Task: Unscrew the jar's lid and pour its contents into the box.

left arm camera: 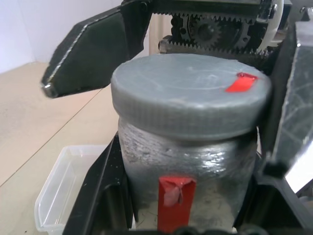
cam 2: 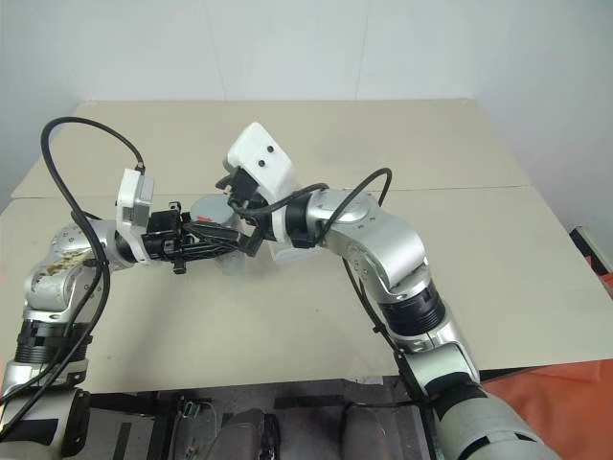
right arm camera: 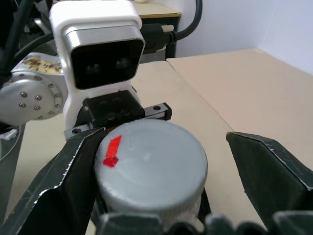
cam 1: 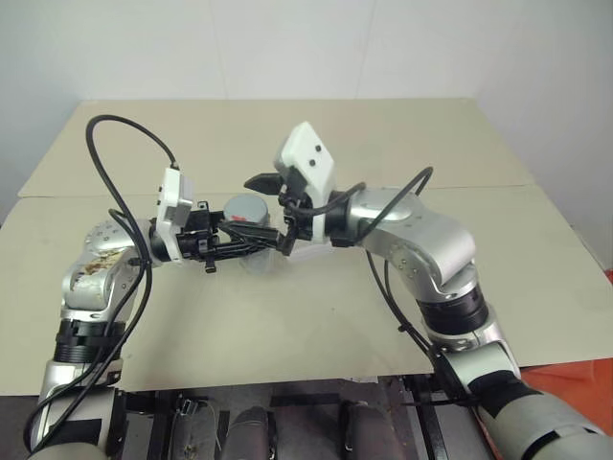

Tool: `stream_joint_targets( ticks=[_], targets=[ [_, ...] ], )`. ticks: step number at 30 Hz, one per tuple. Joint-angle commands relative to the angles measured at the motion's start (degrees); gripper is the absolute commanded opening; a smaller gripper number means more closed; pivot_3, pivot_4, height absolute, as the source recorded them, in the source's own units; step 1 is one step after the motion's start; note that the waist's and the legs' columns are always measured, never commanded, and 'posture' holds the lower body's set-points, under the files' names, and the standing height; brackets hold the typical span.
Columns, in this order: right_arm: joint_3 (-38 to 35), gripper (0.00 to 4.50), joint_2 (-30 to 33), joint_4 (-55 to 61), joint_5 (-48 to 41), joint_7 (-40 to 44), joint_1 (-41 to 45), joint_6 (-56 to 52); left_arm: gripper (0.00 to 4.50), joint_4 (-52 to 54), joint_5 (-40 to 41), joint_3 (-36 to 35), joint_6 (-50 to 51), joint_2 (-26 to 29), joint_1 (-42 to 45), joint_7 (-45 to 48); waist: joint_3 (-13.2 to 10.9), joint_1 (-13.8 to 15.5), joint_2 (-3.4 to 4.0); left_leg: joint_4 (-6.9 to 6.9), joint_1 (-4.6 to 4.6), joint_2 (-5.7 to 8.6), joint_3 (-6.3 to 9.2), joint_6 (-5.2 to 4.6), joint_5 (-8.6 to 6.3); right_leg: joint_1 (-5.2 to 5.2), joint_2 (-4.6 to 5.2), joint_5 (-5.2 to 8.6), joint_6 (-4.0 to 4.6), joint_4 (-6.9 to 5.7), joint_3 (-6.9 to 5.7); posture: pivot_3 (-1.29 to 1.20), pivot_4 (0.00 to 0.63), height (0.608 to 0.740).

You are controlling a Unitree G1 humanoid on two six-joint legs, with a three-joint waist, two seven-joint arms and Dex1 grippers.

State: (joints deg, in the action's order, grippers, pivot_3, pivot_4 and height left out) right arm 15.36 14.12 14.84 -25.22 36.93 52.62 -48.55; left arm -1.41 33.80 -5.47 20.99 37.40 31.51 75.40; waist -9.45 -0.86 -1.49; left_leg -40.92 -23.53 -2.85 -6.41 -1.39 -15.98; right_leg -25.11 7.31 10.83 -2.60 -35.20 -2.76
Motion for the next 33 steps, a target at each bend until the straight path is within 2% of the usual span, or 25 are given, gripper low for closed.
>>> stream_joint_targets(
  ticks=[1,11,18,21,26,33],
  targets=[
    [-4.73,4.48,3.05,0.59,0.4,0.04,-0.66,1.86,2.01,1.92,2.48,-2.2,-1.24,1.81,-0.09,3.26,0.0,-0.02,0.0,0.0,0.0,0.0,0.0,0.0,0.0,0.0,0.0,0.0,0.0,0.0,0.0,0.0,0.15,0.74],
    [-7.19,4.48,8.35,2.81,-2.47,2.98,-3.29,2.87,2.01,1.22,2.81,-2.54,-1.49,4.17,-0.72,6.93,0.0,0.28,0.0,0.0,0.0,0.0,0.0,-0.01,-0.01,0.01,0.0,0.0,0.0,0.01,0.0,0.0,0.15,0.74],
    [-7.8,4.48,10.89,5.39,-3.56,6.01,-5.18,3.0,2.01,-0.03,2.45,-2.19,-2.3,4.05,0.08,7.48,0.0,-0.13,0.0,0.01,0.0,0.0,-0.01,-0.03,-0.02,0.0,0.0,0.0,0.0,0.03,0.01,0.0,0.15,0.74],
    [-8.86,4.48,11.81,8.15,-6.85,9.01,-5.37,2.41,2.01,-2.44,1.39,-1.54,-3.35,3.15,1.72,7.09,0.0,0.06,0.0,0.0,0.0,0.0,-0.01,-0.03,-0.02,0.0,0.0,0.0,0.0,0.03,0.01,0.0,0.15,0.74],
    [-7.65,4.48,9.24,9.97,-8.85,7.09,-2.88,0.58,2.01,-6.06,-0.29,0.12,-4.98,1.42,4.03,7.53,0.0,0.12,0.0,-0.01,0.01,0.01,0.0,-0.04,-0.02,0.03,0.0,0.0,0.0,0.03,0.0,0.0,0.15,0.74],
    [-2.73,4.48,3.55,6.23,-4.83,1.31,1.92,0.12,2.01,-7.83,-1.15,1.55,-6.24,-0.28,6.07,8.24,0.0,-0.05,0.0,-0.01,0.0,0.01,-0.01,-0.04,-0.01,0.01,0.0,0.0,0.0,0.01,0.0,0.0,0.15,0.74]
  ],
)
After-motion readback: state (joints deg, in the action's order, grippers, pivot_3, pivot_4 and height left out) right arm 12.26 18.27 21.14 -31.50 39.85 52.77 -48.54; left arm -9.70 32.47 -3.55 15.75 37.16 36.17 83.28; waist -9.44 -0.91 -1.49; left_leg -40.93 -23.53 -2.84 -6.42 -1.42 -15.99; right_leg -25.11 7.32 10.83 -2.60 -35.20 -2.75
